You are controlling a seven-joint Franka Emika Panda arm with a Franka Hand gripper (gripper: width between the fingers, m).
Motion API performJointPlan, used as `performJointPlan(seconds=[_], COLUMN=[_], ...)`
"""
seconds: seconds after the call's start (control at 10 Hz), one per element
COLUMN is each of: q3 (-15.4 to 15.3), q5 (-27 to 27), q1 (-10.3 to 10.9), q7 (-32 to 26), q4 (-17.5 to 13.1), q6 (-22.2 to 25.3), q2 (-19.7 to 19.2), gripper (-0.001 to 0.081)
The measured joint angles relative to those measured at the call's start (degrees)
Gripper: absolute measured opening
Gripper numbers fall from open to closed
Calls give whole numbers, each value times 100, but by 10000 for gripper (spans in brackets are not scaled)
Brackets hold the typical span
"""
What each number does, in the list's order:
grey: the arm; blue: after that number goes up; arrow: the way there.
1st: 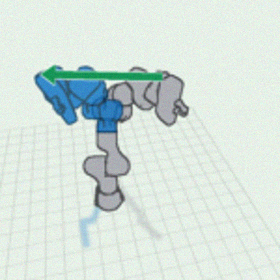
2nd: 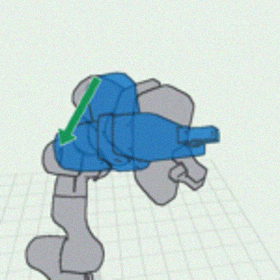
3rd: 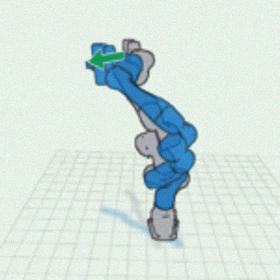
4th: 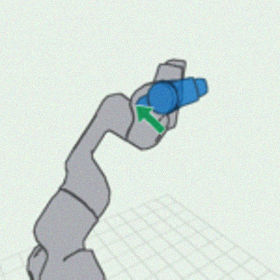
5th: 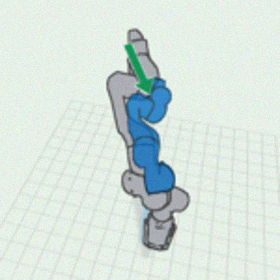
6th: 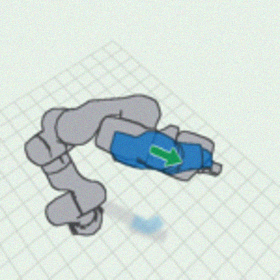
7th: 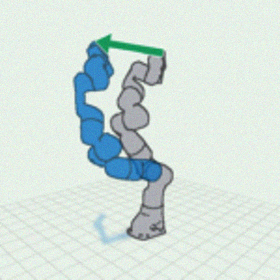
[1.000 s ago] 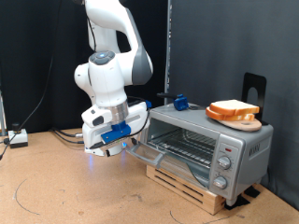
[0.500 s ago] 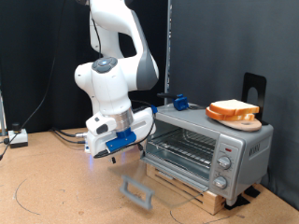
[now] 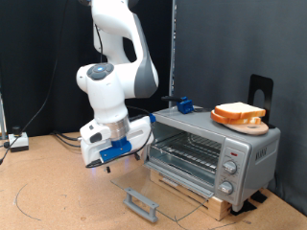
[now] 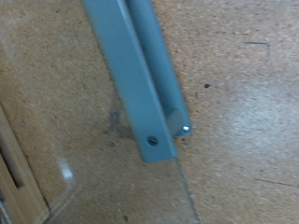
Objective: Make a piece of toast with the oven
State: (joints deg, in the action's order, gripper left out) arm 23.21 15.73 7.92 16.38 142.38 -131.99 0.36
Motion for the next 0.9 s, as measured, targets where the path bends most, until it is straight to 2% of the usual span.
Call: performJointPlan(seconds=[0.2,0.3,0.6,0.9], q3=[15,17,160,234], q5=[0,200,1084,1104], q1=[-42,-42,-75,-121], q7=[-104,-246,-1032,-1080], q4=[-72,-84,-239,-306], q6=[122,288,1308,1908], q2=[-32,6,488,1066], gripper=[807,807,807,807])
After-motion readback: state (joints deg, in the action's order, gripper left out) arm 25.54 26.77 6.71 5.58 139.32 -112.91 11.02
